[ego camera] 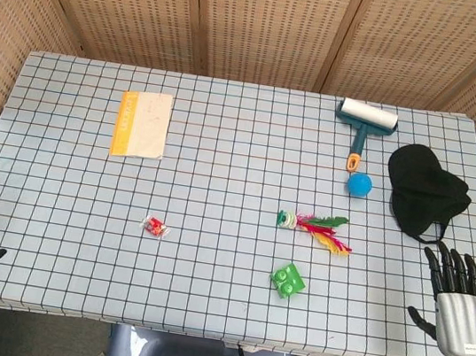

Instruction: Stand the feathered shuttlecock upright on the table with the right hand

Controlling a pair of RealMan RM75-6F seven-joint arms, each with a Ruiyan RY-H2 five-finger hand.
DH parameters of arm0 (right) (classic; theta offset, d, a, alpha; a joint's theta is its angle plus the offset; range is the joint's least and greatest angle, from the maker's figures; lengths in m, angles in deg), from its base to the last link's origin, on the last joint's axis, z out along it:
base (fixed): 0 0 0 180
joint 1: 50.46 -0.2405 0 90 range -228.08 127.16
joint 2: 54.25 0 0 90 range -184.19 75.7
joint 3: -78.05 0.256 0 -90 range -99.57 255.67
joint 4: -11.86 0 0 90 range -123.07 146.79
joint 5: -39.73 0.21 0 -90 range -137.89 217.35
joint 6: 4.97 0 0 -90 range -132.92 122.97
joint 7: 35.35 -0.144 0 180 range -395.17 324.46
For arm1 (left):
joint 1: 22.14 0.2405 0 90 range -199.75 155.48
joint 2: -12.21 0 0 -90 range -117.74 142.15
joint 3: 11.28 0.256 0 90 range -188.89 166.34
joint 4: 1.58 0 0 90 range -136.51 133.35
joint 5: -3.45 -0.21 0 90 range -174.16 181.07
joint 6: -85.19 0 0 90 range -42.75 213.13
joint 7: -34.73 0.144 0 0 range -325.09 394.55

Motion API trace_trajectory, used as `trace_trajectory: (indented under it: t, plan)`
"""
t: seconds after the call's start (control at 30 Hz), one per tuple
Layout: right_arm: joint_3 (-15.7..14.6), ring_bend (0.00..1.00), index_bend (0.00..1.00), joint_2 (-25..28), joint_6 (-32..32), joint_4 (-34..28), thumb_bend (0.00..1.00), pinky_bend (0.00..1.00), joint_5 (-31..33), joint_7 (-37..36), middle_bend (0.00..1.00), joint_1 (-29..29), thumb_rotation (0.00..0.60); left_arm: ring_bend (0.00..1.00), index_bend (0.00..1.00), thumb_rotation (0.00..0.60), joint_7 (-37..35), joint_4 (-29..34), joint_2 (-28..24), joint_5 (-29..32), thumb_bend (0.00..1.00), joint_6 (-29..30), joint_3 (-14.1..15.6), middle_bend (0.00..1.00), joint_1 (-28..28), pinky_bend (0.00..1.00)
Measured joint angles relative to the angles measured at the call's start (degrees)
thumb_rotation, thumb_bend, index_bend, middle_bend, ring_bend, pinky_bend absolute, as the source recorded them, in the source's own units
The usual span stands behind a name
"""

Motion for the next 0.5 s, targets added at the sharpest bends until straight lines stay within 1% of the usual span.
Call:
trace_trajectory:
  t: [0.1, 0.2, 0.3, 0.4, 0.43, 0.47, 0.5]
  plan:
    - [0.0, 0.00, 0.01, -0.1, -1.7, -0.1, 0.00, 0.00, 0.3, -0.2, 0.00, -0.7, 0.600, 0.00, 0.00, 0.600, 0.3, -0.1, 0.2, 0.3, 0.00, -0.2, -0.1, 0.00, -0.1, 0.00]
    - [0.2, 0.00, 0.04, 0.0, -4.9, -0.4, 0.00, 0.00, 0.8, 0.1, 0.00, -2.4, 0.600, 0.00, 0.00, 0.600, 0.8, -0.1, 0.5, 1.2, 0.00, -0.9, -0.4, 0.00, -0.4, 0.00]
    - [1.0, 0.00, 0.14, 0.1, -9.4, -1.1, 0.00, 0.00, 1.7, 1.0, 0.00, -5.3, 0.600, 0.00, 0.00, 0.600, 1.3, -0.1, 0.8, 2.4, 0.00, -1.8, -0.8, 0.00, -0.9, 0.00]
    - [2.2, 0.00, 0.27, -0.2, -15.0, -1.6, 0.00, 0.00, 3.4, 2.5, 0.00, -8.9, 0.600, 0.00, 0.00, 0.600, 1.8, -0.1, 1.0, 3.9, 0.00, -2.9, -1.3, 0.00, -1.4, 0.00]
    - [2.8, 0.00, 0.33, -0.6, -17.5, -1.7, 0.02, 0.00, 4.5, 3.2, 0.00, -10.4, 0.600, 0.00, 0.00, 0.600, 2.0, -0.1, 1.1, 4.5, 0.00, -3.3, -1.5, 0.00, -1.6, 0.00]
    - [3.3, 0.00, 0.36, -1.1, -19.3, -1.7, 0.04, 0.00, 5.5, 3.8, 0.00, -11.6, 0.600, 0.00, 0.00, 0.600, 2.2, -0.1, 1.2, 4.9, 0.00, -3.6, -1.6, 0.00, -1.8, 0.00]
    - [3.8, 0.00, 0.39, -1.6, -21.2, -1.5, 0.08, 0.00, 6.7, 4.5, 0.00, -12.9, 0.600, 0.00, 0.00, 0.600, 2.4, -0.1, 1.3, 5.3, 0.00, -3.9, -1.7, 0.00, -1.9, 0.00]
